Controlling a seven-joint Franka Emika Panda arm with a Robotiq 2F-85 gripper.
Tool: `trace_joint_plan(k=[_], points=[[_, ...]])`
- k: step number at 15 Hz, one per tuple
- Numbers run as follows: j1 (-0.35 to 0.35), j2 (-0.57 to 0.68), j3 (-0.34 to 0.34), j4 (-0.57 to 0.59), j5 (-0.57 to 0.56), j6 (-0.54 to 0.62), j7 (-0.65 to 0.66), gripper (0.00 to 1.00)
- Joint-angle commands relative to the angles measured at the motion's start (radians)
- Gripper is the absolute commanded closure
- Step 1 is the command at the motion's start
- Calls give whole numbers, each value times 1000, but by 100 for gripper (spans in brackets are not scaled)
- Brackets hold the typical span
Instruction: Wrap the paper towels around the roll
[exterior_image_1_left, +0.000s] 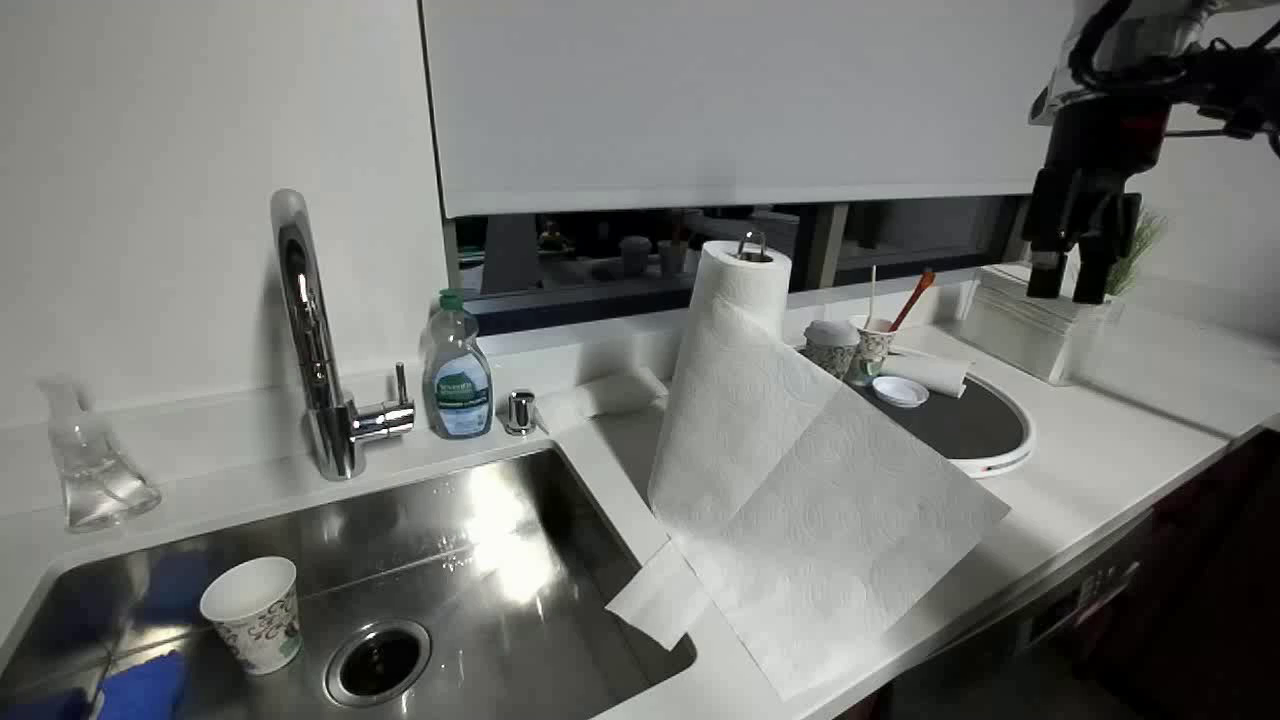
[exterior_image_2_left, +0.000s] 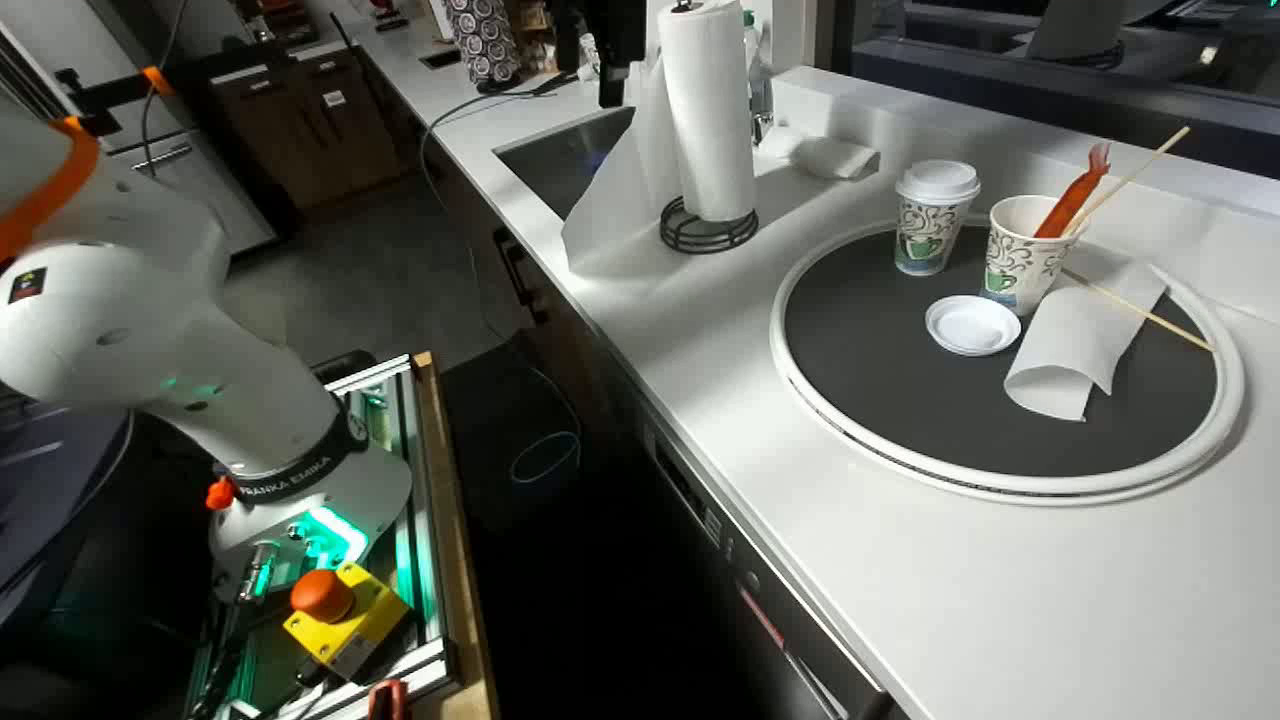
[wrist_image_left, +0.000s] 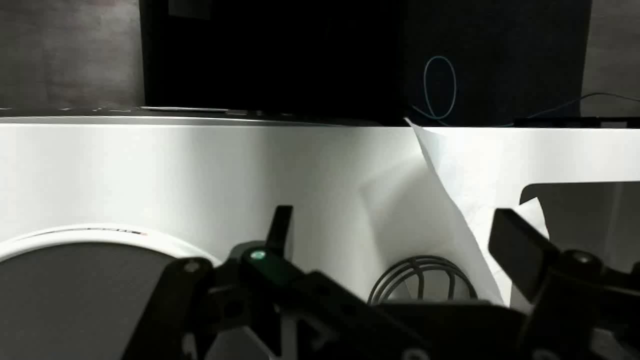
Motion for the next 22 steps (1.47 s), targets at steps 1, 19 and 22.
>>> trace_joint_plan(k=[1,19,22], points=[[-13,1,11,2,3,-3,-3,0],[31,17,35,-77,62,121,-143,0],[51,1,54,-163,116,203,-188,0]])
